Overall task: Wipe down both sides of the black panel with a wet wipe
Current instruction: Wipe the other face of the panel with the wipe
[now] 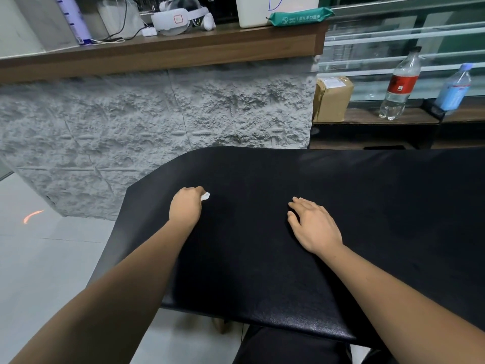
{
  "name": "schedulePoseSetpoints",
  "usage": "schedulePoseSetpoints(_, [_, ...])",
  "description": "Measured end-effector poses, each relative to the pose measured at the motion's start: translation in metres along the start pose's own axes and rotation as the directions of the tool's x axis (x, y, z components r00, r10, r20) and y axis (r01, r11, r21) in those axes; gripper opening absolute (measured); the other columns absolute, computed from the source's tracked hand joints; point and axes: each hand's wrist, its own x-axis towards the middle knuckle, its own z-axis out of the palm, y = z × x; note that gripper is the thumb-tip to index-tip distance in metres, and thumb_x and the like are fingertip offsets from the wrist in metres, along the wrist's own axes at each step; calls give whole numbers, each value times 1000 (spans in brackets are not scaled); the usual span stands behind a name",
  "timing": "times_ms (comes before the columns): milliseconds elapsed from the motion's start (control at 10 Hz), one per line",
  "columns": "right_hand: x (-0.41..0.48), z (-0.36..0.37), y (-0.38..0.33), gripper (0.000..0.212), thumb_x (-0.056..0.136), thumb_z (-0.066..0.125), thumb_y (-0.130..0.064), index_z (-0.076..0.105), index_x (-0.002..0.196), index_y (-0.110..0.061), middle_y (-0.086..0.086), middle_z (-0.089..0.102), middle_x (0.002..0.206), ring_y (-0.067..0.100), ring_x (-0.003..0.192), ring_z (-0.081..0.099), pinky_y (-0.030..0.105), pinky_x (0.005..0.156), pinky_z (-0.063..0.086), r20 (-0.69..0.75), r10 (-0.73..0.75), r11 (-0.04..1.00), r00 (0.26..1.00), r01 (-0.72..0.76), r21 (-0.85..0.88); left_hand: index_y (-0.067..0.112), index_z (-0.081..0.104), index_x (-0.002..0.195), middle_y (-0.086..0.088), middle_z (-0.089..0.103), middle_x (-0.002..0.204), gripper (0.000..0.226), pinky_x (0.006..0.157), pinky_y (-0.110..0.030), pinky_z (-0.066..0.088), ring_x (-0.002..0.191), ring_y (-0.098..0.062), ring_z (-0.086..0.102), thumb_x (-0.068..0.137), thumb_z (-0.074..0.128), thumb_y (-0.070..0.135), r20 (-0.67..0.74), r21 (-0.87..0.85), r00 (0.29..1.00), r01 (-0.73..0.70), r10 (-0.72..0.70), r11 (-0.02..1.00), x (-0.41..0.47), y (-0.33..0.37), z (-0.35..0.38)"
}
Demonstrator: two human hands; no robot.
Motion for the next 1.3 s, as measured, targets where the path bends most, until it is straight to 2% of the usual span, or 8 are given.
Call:
schedulePoseSetpoints(300, [0, -1, 0, 49, 109, 36, -46, 56, 148, -26, -10, 46, 161, 7, 153, 32, 33, 124, 26, 8, 5, 1000, 1000, -5, -3, 15, 71, 119, -8, 71, 99, 40, 79, -35, 45, 98, -29, 60, 91, 51, -6, 56, -5, 998, -23, 23, 1000, 3, 48, 12])
schedulePoseSetpoints(500, [0, -1, 0, 49, 108, 36, -46, 56, 149, -26, -10, 46, 161, 7, 153, 31, 33, 124, 26, 6, 9, 1000, 1000, -9, 1, 9, 71, 112, -11, 70, 93, 25, 82, -39, 54, 100, -31, 64, 103, 47, 8, 73, -71, 994, -76, 81, 995, -3, 104, 15])
schedulePoseSetpoints(600, [0, -1, 1, 50, 108, 36, -46, 56, 149, -26, -11, 46, 161, 6, 153, 31, 33, 124, 26, 8, 9, 1000, 1000, -9, 0, 10, 66, 131, -15, 71, 100, 32, 84, -40, 55, 101, -30, 64, 110, 44, 21, 75, -119, 991, -104, 113, 987, -7, 124, 18])
schedulePoseSetpoints(700, [1, 0, 1, 50, 108, 35, -46, 56, 149, -26, -11, 46, 161, 6, 153, 31, 32, 124, 26, 9, 7, 1000, 1000, -7, -2, 13, 69, 128, -11, 73, 101, 35, 87, -41, 54, 102, -27, 64, 112, 44, 32, 42, -163, 981, -178, 187, 970, -12, 131, 20])
schedulePoseSetpoints(800, [0, 0, 1, 49, 108, 35, -46, 56, 149, -26, -11, 46, 161, 6, 153, 31, 31, 123, 25, 6, 6, 1000, 1000, -6, -1, 13, 74, 109, -6, 76, 105, 27, 92, -39, 53, 106, -25, 64, 109, 51, 27, 68, -209, 975, -193, 211, 959, -11, 125, 18])
schedulePoseSetpoints(900, [0, -1, 1, 48, 109, 36, -46, 58, 147, -26, -11, 47, 160, 6, 152, 32, 31, 123, 26, -3, 9, 1000, 1000, -9, 11, 8, 76, 93, -5, 78, 105, 23, 89, -38, 56, 103, -26, 70, 104, 62, 23, 67, -281, 984, -142, 167, 949, -8, 114, 17])
schedulePoseSetpoints(1100, [-2, -1, 1, 46, 109, 38, -45, 59, 146, -26, -11, 48, 159, 7, 152, 34, 32, 121, 28, -10, 13, 1000, 1000, -13, 27, 14, 81, 103, -3, 77, 117, 18, 94, -36, 57, 107, -24, 72, 101, 63, 16, 91, -359, 993, -39, 76, 933, -8, 82, 8])
schedulePoseSetpoints(1300, [-2, -2, 1, 47, 109, 38, -45, 58, 147, -26, -11, 47, 160, 6, 152, 33, 32, 122, 27, -8, 14, 1000, 1000, -13, 27, 12, 80, 91, 2, 78, 119, 24, 93, -34, 57, 110, -20, 72, 96, 59, 3, 69, -392, 998, 31, -5, 920, -6, 40, -2])
